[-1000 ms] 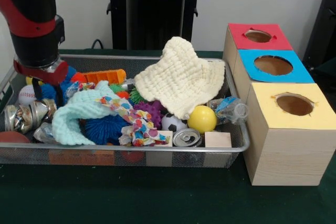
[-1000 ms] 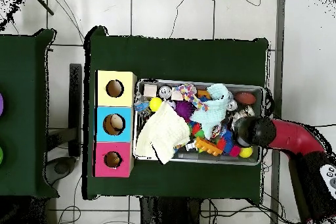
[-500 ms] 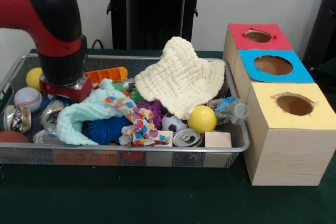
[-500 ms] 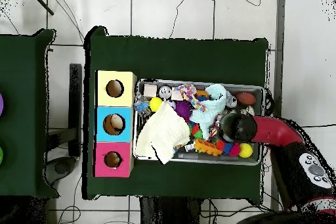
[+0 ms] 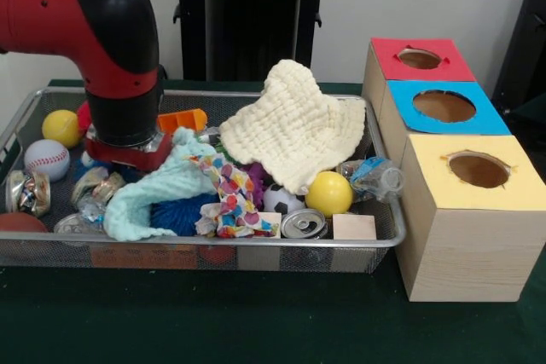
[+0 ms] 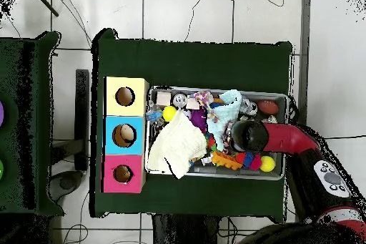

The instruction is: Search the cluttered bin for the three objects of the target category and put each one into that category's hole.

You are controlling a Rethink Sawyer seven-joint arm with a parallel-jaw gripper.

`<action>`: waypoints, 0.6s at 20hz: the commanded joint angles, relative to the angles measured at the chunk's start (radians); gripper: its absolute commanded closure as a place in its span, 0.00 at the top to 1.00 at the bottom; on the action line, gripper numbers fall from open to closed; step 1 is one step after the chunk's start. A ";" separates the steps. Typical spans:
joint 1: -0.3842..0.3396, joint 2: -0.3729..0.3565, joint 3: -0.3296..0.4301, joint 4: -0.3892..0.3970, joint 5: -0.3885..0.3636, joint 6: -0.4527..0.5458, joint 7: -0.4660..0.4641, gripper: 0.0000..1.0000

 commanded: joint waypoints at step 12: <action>0.219 -0.095 -0.009 0.255 0.224 -0.112 0.319 1.00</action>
